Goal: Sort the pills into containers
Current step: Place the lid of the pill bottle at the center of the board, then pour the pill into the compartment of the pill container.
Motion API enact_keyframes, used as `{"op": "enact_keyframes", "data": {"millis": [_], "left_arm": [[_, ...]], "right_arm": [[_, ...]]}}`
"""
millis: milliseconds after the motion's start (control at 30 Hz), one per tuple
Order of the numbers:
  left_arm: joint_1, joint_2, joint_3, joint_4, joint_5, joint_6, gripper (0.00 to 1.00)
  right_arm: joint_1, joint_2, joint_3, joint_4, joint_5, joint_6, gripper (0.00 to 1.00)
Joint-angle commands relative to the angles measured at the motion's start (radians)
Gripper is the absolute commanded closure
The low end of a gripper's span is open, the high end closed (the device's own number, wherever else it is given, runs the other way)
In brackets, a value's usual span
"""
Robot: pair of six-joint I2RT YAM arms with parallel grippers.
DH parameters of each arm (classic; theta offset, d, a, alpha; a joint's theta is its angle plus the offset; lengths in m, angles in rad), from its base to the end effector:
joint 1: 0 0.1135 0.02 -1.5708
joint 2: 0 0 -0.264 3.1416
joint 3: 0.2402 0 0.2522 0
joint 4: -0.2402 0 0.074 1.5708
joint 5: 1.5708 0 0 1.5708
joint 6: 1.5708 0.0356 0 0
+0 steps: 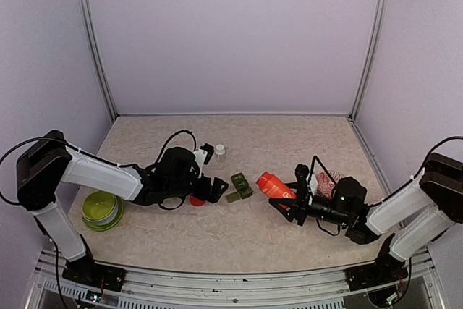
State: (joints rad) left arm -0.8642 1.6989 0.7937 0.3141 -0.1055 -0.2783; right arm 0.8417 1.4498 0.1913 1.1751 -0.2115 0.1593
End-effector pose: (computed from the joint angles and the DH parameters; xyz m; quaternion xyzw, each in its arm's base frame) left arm 0.2256 -0.2585 0.1587 0.2307 0.8508 -0.2149 0.4204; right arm 0.1469 0.1757 0.1518 -0.3122 0.6658 0.3912 0.5534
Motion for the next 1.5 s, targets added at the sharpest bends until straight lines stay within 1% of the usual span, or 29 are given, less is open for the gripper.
{"op": "enact_keyframes", "data": {"millis": [0,400,533,767,967,1133,1467], "left_arm": [[0.007,0.02,0.051,-0.015,0.062,0.038,0.01],[0.038,0.017,0.114,0.033,0.132,0.036,0.01],[0.047,0.014,0.103,0.089,0.172,0.031,0.01],[0.045,-0.004,0.038,0.22,0.26,0.03,0.01],[0.032,-0.006,0.031,0.273,0.32,0.041,0.01],[0.025,0.015,0.029,0.304,0.348,0.053,0.01],[0.011,0.082,0.07,0.283,0.375,0.062,0.01]], "right_arm": [[-0.018,0.046,0.047,0.054,-0.003,0.009,1.0],[-0.034,0.183,0.116,0.043,-0.027,0.022,1.0],[-0.037,0.218,0.151,0.002,-0.038,0.022,1.0],[-0.039,0.231,0.181,-0.045,-0.033,0.012,1.0],[-0.041,0.256,0.196,-0.061,-0.031,0.017,1.0],[-0.041,0.279,0.204,-0.066,-0.033,0.013,1.0],[-0.043,0.318,0.195,-0.034,-0.035,0.009,1.0]]}}
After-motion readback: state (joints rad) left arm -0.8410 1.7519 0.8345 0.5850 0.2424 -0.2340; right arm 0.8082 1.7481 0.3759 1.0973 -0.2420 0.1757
